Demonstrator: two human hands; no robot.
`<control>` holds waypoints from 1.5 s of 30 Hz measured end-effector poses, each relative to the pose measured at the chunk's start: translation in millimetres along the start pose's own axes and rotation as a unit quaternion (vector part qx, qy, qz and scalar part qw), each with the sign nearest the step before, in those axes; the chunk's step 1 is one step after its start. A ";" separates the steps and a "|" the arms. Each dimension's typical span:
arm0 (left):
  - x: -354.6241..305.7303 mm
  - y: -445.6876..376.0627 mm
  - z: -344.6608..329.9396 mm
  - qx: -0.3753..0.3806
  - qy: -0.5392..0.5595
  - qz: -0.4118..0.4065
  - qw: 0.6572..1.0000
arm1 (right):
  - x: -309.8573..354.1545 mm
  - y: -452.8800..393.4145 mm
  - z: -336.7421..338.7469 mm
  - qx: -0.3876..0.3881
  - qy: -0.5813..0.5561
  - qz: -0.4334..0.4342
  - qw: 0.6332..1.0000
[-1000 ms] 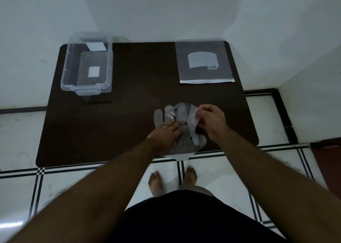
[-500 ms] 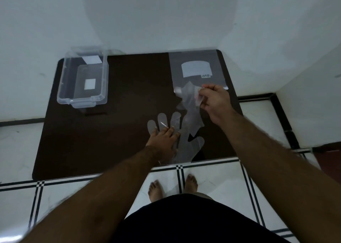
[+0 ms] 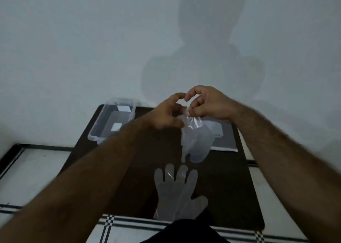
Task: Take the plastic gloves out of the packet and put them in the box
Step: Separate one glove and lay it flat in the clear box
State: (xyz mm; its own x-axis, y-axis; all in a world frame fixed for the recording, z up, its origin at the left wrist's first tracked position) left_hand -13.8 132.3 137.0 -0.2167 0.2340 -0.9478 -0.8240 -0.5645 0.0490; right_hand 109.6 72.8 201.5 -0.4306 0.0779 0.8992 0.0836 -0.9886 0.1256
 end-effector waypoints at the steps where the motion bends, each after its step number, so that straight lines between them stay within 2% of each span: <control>1: -7.7 -0.4 10.1 -0.020 0.008 0.003 1.000 | 11.5 -3.8 4.1 0.008 0.005 0.013 1.000; 9: -39.2 31.7 65.6 -0.137 0.091 -0.036 0.986 | 43.6 -29.7 6.0 0.046 -0.023 0.042 0.998; 13: -12.5 57.8 98.2 -0.228 0.171 0.022 0.958 | 25.6 -47.6 -15.1 0.057 0.014 0.036 0.998; 16: 19.4 80.0 124.7 -0.263 0.157 0.067 0.949 | 20.8 -65.3 -32.5 0.045 -0.007 0.028 0.999; 23: 58.3 89.8 179.0 -0.203 0.196 0.077 0.956 | 45.4 -129.2 -89.8 0.057 0.009 0.028 0.998; 30: 101.4 89.0 283.4 -0.215 0.116 0.076 0.967 | 43.9 -217.4 -125.6 0.017 0.011 -0.027 0.999; 34: 130.6 81.6 337.8 -0.179 0.039 0.104 0.977 | 37.6 -270.0 -144.5 -0.005 0.021 -0.047 0.999; 38: 152.1 65.7 379.7 -0.162 -0.034 0.101 0.981 | 39.5 -315.5 -154.1 -0.060 0.043 -0.039 0.997; 41: 164.7 53.4 408.0 -0.185 -0.062 0.089 0.977 | 47.5 -336.7 -150.8 -0.130 0.061 -0.005 0.990; 45: 156.8 51.0 429.2 -0.230 -0.100 0.013 0.968 | 66.8 -343.9 -146.0 -0.200 0.080 0.079 0.973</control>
State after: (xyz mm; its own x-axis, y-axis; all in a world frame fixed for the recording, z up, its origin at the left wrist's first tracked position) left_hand -314.6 479.9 126.1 -0.3696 0.3382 -0.8654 -0.5070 -0.8539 -0.1172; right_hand -79.1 399.1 157.2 -0.5787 -0.0683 0.8127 -0.1831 -0.9602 -0.2110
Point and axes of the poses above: each hand's wrist, its own y-axis away from the middle knuckle, its own z-axis out of the back of the hand, x = y × z, the point moved 9 cm from there along -y, towards the middle knuckle, and after that the axes turned 1 degree about z, right-handed, at the moved point
